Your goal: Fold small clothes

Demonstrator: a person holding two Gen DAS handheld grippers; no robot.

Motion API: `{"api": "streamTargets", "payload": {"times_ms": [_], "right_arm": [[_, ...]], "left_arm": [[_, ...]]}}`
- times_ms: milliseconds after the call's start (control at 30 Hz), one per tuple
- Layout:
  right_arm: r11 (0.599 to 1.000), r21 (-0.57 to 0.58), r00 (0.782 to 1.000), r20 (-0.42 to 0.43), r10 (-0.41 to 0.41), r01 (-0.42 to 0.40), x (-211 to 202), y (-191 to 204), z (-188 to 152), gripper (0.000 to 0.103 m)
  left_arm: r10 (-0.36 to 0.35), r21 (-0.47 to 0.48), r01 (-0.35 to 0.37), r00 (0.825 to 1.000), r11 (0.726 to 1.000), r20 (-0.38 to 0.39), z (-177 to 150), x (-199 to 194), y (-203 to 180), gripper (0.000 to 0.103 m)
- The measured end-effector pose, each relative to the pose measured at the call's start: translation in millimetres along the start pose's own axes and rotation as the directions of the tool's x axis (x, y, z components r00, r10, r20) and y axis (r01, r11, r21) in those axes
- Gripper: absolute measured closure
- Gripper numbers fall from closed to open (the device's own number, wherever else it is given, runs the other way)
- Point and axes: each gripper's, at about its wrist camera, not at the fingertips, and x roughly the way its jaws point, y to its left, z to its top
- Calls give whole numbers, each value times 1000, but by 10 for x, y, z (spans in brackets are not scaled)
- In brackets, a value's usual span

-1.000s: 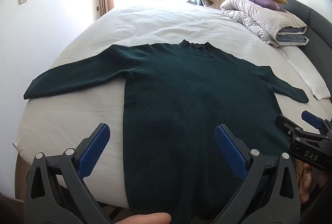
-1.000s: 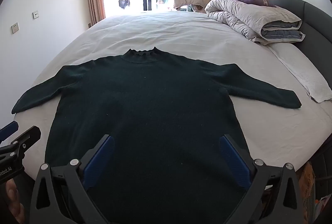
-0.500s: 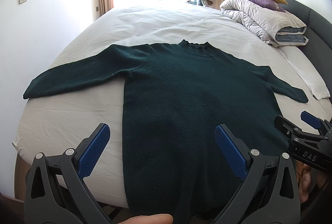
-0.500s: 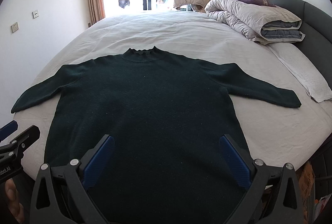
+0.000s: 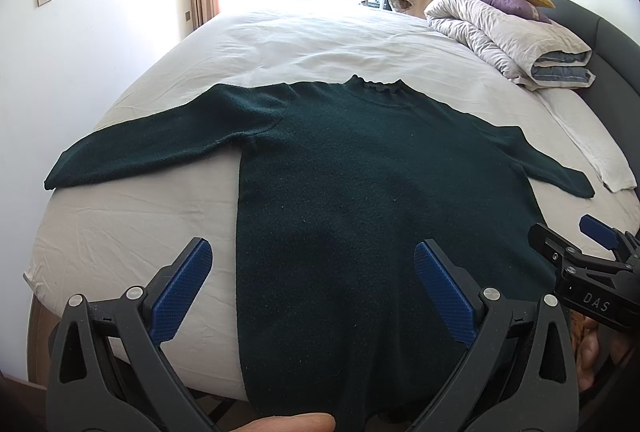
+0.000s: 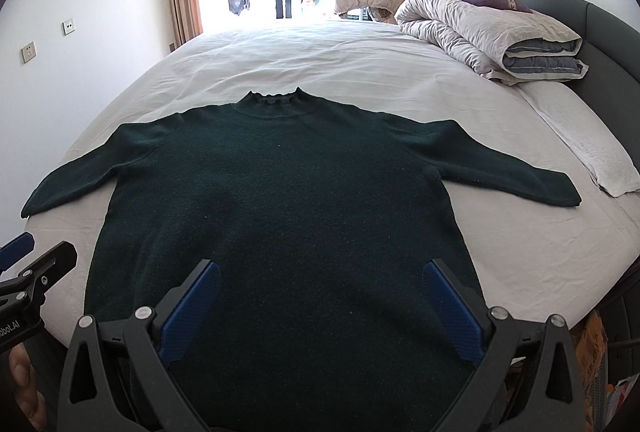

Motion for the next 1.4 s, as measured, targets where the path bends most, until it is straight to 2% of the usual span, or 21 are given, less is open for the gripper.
{"api": "streamTargets", "payload": {"times_ms": [1400], "right_arm": [[1000,0,1000,-6,-1,1,11,-14,-34,0]], "left_arm": [[0,-2,0,1000,1000,-6,-27,-12,-24,0]]}}
